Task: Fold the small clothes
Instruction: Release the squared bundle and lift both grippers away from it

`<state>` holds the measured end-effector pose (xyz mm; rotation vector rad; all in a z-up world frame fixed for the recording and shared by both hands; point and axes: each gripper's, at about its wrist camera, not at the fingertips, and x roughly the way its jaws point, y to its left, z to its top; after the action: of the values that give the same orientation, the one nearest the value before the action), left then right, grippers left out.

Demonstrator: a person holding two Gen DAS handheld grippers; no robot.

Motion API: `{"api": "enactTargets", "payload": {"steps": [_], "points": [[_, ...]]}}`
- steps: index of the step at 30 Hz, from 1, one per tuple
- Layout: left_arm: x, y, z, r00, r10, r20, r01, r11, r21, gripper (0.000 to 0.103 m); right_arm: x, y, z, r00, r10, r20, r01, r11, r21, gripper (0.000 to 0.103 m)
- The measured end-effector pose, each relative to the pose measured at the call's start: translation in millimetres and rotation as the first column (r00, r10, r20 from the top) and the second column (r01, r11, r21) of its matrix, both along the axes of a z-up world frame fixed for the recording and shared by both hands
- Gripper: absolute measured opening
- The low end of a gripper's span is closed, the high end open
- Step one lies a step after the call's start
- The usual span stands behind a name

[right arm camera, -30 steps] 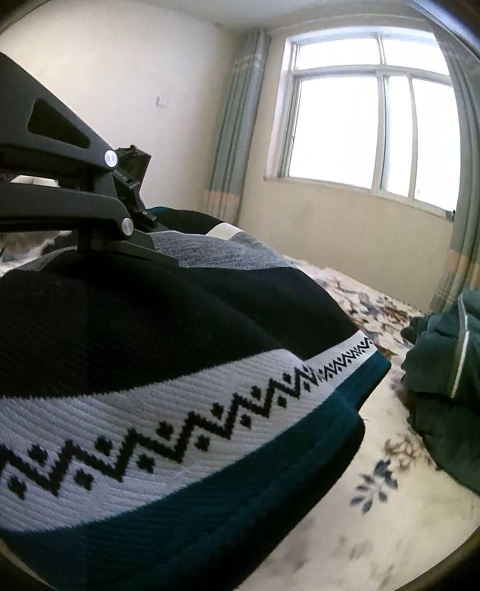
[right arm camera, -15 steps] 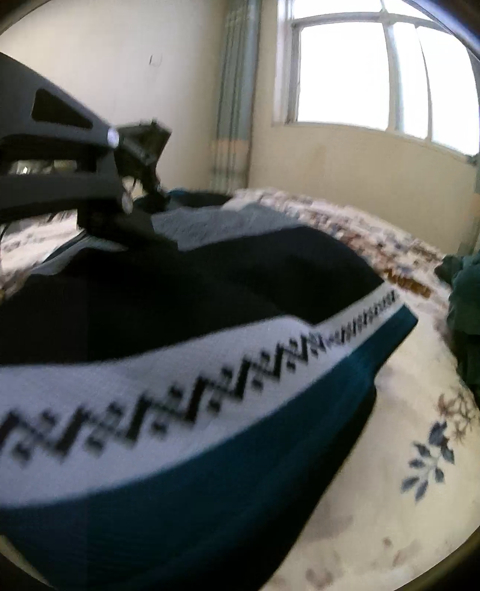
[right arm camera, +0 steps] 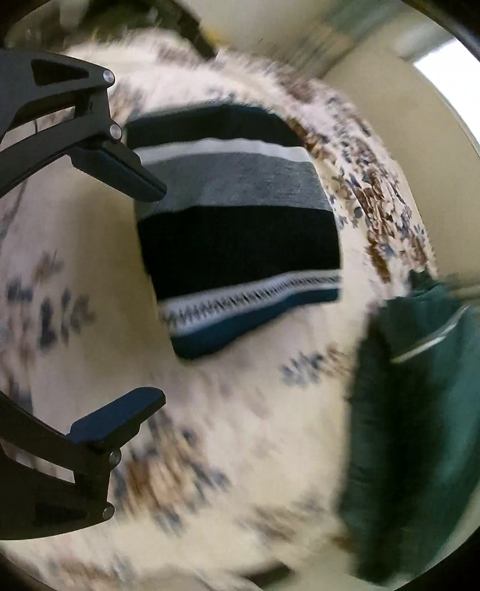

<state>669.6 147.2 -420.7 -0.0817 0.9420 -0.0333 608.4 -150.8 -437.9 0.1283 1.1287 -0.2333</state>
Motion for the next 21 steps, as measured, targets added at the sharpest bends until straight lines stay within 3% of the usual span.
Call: {"api": "enactTargets", "payload": {"steps": [9,21], "points": [[-85,-35,90,0.999,-0.02,0.036,0.02,1.0,0.019,0.103,-76,9,133,0.997,0.028,0.078,-0.015,0.986,-0.165,0.103],[-220,-53,242,0.988,-0.015,0.152,0.006,0.998,0.057,0.103,-217,25,324,0.972,0.108,0.21,-0.066,0.978,-0.196,0.103]]}}
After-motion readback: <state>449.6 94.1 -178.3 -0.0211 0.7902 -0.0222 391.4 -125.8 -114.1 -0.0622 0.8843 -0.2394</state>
